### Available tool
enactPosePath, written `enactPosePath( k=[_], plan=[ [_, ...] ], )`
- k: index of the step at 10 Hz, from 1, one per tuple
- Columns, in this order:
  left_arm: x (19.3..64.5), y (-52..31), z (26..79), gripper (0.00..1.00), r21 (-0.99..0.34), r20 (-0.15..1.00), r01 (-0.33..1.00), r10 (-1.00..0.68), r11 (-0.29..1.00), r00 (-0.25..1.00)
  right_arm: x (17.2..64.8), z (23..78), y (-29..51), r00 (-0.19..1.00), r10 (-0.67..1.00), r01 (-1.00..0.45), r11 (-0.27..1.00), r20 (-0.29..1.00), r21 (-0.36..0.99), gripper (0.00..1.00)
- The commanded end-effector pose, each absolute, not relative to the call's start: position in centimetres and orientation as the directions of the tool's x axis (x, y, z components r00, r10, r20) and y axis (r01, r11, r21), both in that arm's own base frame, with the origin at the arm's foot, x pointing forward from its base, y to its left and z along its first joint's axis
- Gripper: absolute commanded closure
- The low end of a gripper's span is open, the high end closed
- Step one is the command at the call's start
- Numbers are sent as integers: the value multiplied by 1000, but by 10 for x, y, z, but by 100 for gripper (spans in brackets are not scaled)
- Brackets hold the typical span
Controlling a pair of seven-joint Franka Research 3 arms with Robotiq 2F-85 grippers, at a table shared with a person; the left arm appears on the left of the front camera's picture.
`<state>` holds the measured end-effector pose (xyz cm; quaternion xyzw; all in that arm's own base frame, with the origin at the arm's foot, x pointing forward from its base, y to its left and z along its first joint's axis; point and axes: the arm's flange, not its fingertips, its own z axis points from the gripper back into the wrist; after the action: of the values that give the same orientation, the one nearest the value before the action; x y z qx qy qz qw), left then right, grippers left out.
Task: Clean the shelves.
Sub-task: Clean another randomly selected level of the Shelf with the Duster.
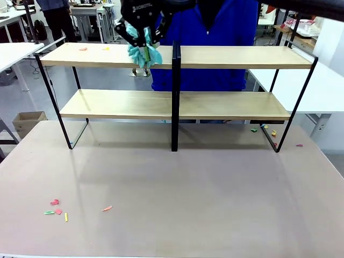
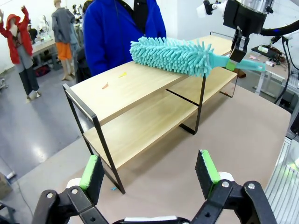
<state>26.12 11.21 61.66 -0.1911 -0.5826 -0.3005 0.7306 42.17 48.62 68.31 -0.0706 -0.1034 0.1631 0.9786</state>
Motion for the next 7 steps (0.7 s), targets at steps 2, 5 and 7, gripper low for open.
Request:
enactPosePath(
  k=[2,5,7],
  plan=[
    [261,112,617,0,76,964,662,-226,745,143,443,718,555,891,433,-413,898,135,-151,88],
    [261,112,617,0,76,964,662,-226,745,143,443,731,602,842,523,-508,852,136,-129,88],
    [261,112,617,0,76,964,662,-226,745,143,434,734,621,772,623,-619,782,127,-76,88]
  ],
)
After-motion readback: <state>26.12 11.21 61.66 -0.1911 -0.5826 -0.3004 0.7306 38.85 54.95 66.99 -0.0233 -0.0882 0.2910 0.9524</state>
